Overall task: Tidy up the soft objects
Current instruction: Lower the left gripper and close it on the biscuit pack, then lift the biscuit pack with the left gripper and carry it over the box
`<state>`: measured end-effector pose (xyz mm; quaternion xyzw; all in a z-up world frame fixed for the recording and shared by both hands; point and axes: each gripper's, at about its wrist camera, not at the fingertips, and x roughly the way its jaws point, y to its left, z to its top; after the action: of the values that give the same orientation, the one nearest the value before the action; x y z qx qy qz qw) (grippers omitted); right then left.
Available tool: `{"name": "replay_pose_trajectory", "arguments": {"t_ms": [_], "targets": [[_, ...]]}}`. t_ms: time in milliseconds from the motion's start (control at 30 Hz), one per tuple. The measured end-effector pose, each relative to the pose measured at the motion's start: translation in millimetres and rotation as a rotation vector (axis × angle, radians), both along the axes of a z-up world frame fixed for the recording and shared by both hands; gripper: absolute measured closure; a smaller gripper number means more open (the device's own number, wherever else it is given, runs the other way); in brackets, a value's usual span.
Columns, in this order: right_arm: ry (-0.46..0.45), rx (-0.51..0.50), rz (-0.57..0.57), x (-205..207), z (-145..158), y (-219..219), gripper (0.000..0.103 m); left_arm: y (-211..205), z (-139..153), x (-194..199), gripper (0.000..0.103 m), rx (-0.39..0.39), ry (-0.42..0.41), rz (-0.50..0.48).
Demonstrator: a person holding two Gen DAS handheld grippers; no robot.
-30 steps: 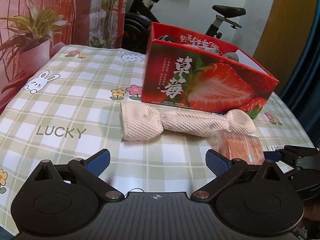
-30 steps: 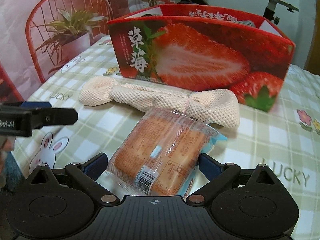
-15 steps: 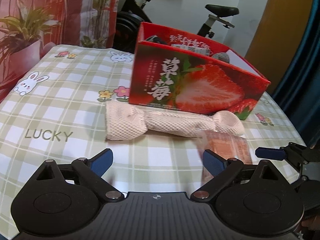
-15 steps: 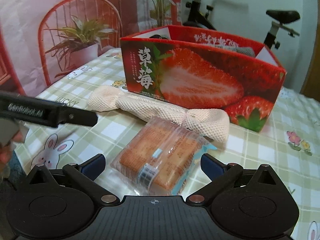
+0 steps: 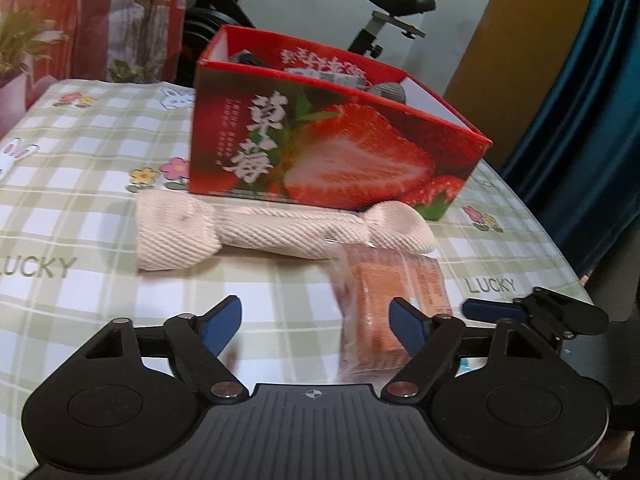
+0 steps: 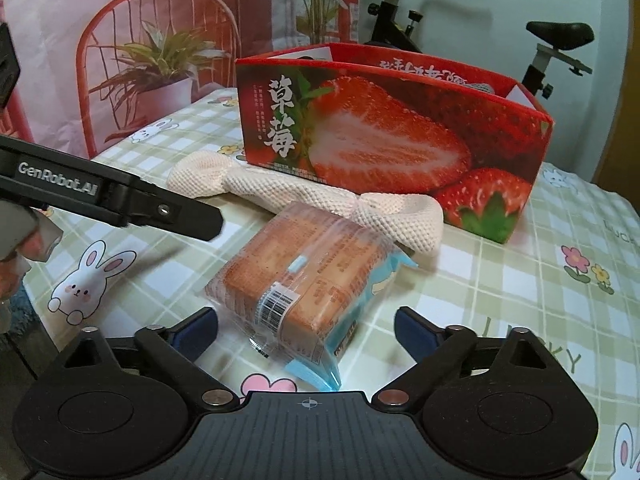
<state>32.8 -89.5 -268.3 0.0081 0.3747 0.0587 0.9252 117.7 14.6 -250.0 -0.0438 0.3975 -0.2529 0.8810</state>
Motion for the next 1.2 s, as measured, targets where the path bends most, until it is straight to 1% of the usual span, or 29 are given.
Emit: {"name": "replay_pose_trajectory", "arguments": {"t_ms": [67,233,500,600,700,733,767,967,1200], "targets": [[0.000,-0.002,0.009,1.7,-0.9,0.4,0.017,-4.3,-1.1,1.9,0.026,-0.005,0.005,-0.015],[-0.006,0.001,0.029,3.8,-0.4,0.5,0.021,-16.0,-1.6,5.2,0.029,-0.016,0.012,-0.043],[-0.001,0.019,0.034,7.9,-2.9,-3.7,0.031,-28.1,-9.3,11.0,0.035,-0.029,0.038,-0.087],[-0.003,0.030,0.039,8.4,-3.4,-4.3,0.035,-31.9,-13.2,12.5,0.039,-0.039,0.050,-0.106],[-0.009,0.033,0.051,9.2,-3.3,-2.4,0.039,-37.0,-18.3,15.3,0.047,-0.054,0.067,-0.131],[-0.011,0.035,0.054,9.6,-3.3,-2.1,0.039,-37.8,-20.1,15.9,0.049,-0.066,0.073,-0.141],[-0.012,0.036,0.055,10.0,-3.3,-1.5,0.039,-39.4,-22.1,16.0,0.050,-0.075,0.076,-0.149],[-0.012,0.042,0.044,12.7,-3.7,-1.5,0.040,-40.5,-27.6,17.0,0.051,-0.098,0.074,-0.155],[-0.024,0.032,0.046,9.7,2.8,2.7,0.040,-34.5,-19.0,9.3,0.051,-0.099,0.054,-0.153]]}}
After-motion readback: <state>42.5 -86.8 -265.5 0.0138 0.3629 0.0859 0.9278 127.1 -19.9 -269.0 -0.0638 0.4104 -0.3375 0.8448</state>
